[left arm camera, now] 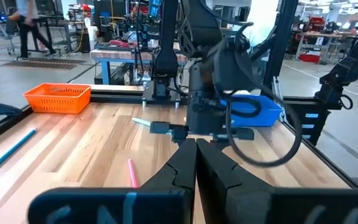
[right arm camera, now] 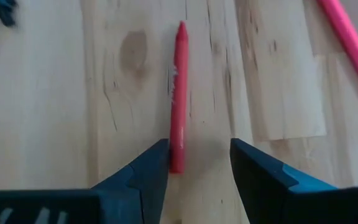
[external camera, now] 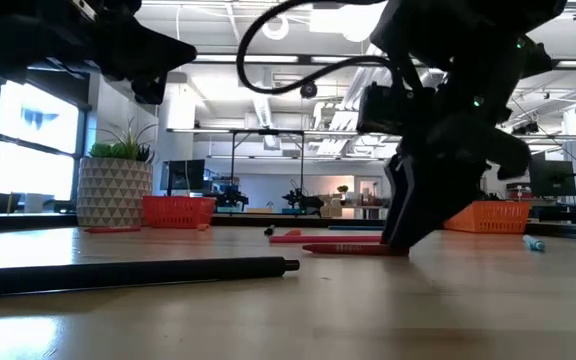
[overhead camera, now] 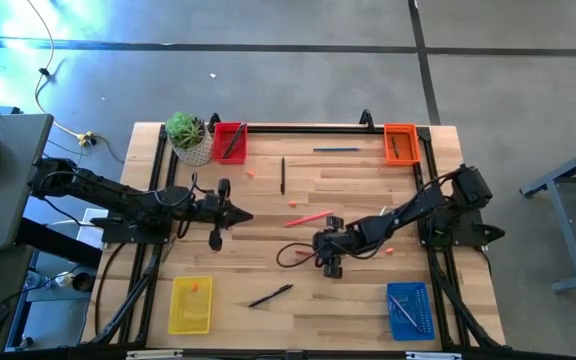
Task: Sort crayons/erasers/pens/pencils in bins
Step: Put the red crayon into the orange bin
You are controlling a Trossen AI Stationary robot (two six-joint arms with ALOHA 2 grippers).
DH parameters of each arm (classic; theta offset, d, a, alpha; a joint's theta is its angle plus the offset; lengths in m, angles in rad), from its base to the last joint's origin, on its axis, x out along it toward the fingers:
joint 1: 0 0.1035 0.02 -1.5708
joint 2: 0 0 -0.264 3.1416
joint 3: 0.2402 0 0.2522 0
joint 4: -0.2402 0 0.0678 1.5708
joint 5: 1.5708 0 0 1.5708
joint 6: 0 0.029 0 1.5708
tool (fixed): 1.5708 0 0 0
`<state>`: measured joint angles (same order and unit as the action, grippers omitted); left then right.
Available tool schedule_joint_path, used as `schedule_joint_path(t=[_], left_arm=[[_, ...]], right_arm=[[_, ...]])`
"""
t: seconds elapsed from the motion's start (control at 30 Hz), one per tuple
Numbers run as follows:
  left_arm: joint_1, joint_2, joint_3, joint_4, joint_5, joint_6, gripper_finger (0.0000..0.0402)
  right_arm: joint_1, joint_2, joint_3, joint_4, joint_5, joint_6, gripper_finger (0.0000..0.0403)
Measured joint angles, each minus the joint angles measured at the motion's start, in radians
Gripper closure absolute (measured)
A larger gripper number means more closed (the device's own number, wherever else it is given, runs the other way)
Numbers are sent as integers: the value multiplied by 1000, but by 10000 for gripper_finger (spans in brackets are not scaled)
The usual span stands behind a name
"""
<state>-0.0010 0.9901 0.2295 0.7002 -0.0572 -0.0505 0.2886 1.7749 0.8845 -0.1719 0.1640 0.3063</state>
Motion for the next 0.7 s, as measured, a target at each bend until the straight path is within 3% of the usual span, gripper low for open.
schedule_joint_path(t=[0.43, 0.7], left_arm=[[-26, 0, 0, -1, -34, 8, 401], [-26, 0, 0, 0, -42, -33, 401]], right_arm=[[-47, 18, 4, -29, -14, 8, 368], [-92, 17, 3, -31, 5, -14, 384]])
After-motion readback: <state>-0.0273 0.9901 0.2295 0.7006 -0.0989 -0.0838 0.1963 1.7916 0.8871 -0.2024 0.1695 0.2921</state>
